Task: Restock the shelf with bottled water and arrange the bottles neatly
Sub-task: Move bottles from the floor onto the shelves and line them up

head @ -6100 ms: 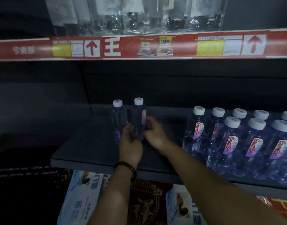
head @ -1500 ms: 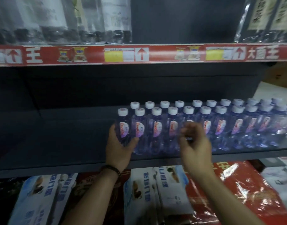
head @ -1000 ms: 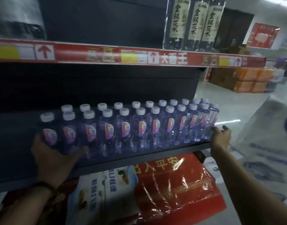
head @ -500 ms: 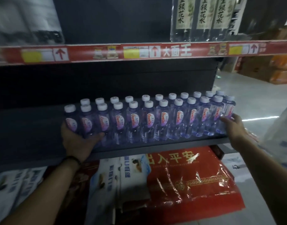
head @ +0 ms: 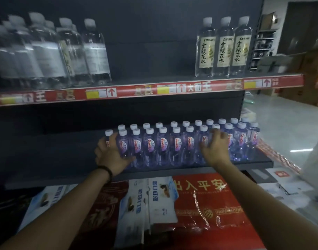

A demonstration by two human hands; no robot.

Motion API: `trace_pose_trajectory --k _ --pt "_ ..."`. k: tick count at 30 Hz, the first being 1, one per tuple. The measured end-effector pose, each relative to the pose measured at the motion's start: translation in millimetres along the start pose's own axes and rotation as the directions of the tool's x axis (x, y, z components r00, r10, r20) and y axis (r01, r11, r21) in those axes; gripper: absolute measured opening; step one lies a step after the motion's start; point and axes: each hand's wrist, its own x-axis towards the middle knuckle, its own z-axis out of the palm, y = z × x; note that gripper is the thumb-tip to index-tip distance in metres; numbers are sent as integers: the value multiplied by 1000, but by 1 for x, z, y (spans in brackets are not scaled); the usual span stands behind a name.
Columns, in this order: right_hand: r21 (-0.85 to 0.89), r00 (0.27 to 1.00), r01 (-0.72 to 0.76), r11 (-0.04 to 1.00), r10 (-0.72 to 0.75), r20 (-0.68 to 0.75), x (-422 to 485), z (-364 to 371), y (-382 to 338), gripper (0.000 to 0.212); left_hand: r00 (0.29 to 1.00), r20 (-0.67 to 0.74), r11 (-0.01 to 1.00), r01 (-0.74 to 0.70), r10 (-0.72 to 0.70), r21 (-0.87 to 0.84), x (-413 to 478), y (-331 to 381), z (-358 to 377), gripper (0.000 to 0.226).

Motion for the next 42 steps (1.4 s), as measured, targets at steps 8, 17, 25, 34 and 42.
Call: trace_pose_trajectory --k 8,17,25,34,42 --pt "-309 849 525 793 -463 256 1 58 -93 58 982 79 934 -185 169 305 31 -18 -23 90" --pt "-417 832 546 727 -410 374 21 116 -144 61 960 232 929 -226 160 293 78 -26 -26 82" --pt "-453 862 498 739 -366 351 19 130 -149 49 962 189 932 -244 198 268 74 -31 -5 74" --pt "-269 751 644 716 -525 401 -16 76 -200 38 907 267 867 -400 327 298 42 -6 -69 66" --pt "24 646 744 667 -729 225 -33 2 -318 20 836 12 831 -546 548 111 39 52 -209 16"
